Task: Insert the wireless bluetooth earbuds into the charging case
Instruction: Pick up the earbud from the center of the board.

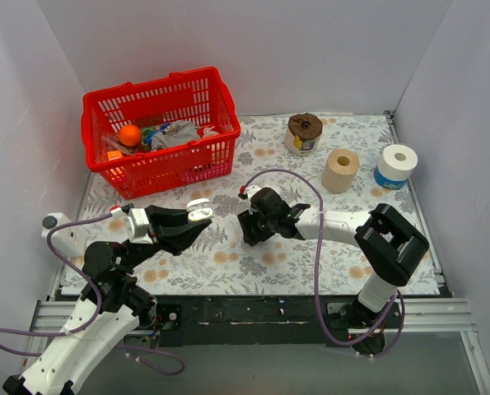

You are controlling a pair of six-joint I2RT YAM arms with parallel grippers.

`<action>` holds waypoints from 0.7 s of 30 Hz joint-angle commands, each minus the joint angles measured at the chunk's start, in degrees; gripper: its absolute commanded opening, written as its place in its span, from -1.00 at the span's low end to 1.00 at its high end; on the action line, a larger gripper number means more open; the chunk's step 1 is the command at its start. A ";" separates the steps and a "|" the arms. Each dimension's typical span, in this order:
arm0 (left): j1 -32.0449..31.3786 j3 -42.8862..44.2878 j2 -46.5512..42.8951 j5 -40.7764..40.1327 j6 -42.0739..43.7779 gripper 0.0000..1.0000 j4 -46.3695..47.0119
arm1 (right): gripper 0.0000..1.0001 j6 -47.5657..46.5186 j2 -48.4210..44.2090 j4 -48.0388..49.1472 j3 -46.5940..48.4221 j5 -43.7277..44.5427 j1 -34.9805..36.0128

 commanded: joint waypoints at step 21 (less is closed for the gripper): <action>0.26 -1.40 -4.19 -1.79 -0.94 -1.00 -0.59 | 0.28 28.97 9.44 -19.51 16.37 18.95 7.62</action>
